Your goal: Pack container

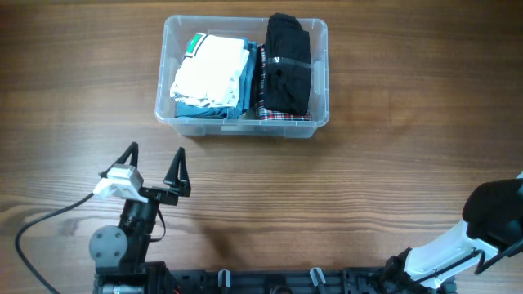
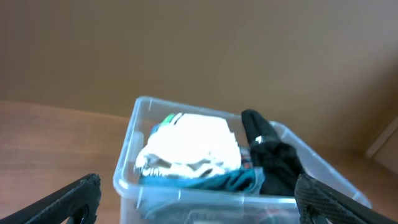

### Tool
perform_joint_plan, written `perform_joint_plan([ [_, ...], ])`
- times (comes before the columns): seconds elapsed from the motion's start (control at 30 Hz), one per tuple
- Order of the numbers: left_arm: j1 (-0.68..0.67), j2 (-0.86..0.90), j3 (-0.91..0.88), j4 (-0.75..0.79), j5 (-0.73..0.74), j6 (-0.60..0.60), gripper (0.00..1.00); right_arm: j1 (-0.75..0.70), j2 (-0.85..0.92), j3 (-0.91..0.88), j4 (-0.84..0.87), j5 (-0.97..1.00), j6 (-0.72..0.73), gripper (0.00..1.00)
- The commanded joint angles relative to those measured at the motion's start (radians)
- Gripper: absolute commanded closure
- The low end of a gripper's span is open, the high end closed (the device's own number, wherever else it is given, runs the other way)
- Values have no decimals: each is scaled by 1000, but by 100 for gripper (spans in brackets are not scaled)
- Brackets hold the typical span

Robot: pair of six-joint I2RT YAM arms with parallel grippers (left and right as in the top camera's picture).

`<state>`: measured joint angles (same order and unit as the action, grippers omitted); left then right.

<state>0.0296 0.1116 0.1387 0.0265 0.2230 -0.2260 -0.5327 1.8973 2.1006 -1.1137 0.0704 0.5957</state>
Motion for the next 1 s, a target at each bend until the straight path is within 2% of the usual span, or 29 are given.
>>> perform_joint_plan([
  [0.0, 8, -54, -62, -5, 1, 9, 0, 2, 10, -1, 2, -5, -17, 0],
  [0.17, 8, -96, -91, -114, 0, 9, 0, 2, 10, -1, 2, -5, -17, 0],
  [0.4, 8, -109, -121, -117, -41, 18, 0, 2, 10, -1, 2, -5, -17, 0],
  [0.97, 8, -109, -121, -111, -30, 9, 0, 2, 10, -1, 2, -5, -17, 0],
])
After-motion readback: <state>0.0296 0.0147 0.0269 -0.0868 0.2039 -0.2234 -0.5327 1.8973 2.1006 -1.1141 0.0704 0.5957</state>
